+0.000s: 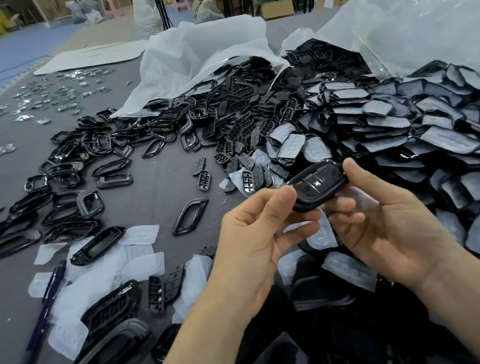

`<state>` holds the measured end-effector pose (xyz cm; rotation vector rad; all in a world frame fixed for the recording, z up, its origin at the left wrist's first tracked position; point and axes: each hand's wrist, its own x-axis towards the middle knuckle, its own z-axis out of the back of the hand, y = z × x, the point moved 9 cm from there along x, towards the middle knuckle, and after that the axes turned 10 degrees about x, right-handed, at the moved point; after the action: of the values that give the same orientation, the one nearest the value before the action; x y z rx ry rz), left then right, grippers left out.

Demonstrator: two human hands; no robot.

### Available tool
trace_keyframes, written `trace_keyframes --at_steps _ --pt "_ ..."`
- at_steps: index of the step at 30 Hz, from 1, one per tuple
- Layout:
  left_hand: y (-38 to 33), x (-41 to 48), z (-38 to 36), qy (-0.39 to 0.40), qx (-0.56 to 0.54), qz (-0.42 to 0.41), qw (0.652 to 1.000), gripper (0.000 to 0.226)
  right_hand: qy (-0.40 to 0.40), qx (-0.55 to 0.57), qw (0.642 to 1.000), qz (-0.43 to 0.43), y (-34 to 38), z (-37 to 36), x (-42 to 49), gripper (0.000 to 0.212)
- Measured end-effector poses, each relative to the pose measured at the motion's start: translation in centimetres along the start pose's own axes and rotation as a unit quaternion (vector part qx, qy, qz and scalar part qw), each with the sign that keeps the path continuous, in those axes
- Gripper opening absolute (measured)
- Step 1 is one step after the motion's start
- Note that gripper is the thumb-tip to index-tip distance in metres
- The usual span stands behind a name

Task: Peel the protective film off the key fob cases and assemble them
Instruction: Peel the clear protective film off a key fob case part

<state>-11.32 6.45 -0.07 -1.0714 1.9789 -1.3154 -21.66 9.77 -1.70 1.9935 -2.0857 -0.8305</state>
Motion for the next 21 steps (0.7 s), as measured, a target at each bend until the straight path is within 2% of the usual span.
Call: trace_keyframes --at_steps 6,10,12,13,15,18,21 --pt "0.7 -0.1 -0.3 0.012 -0.022 0.025 0.999 0.040 0.000 0.070 0.997 -0.038 -0.5 0.0 0.1 0.029" --pt "1.3 -0.2 -0.7 0.022 -0.017 0.052 0.998 0.051 0.018 0.130 0.989 -0.065 -0.9 -0.4 0.1 0.055" --pt "1.8 -0.2 -0.9 0.027 -0.031 0.079 0.996 0.049 0.014 0.127 0.990 -0.066 -0.9 -0.2 0.2 0.052" --pt "2.1 -0.2 -1.0 0.031 -0.043 0.101 0.994 0.049 0.010 0.117 0.991 -0.060 -0.8 -0.1 0.2 0.044" --pt "2.9 -0.4 -1.2 0.049 -0.058 0.158 0.985 0.057 0.015 0.029 0.999 -0.023 -0.1 -0.1 0.2 0.024" --pt "3.9 -1.1 -2.0 0.114 -0.080 0.235 0.962 0.055 0.087 -0.129 0.986 0.053 1.0 -1.4 -0.4 0.022" --pt "3.8 -2.0 -3.1 0.195 -0.123 0.266 0.936 0.043 0.155 -0.207 0.964 0.060 1.0 -2.7 -1.1 0.022"
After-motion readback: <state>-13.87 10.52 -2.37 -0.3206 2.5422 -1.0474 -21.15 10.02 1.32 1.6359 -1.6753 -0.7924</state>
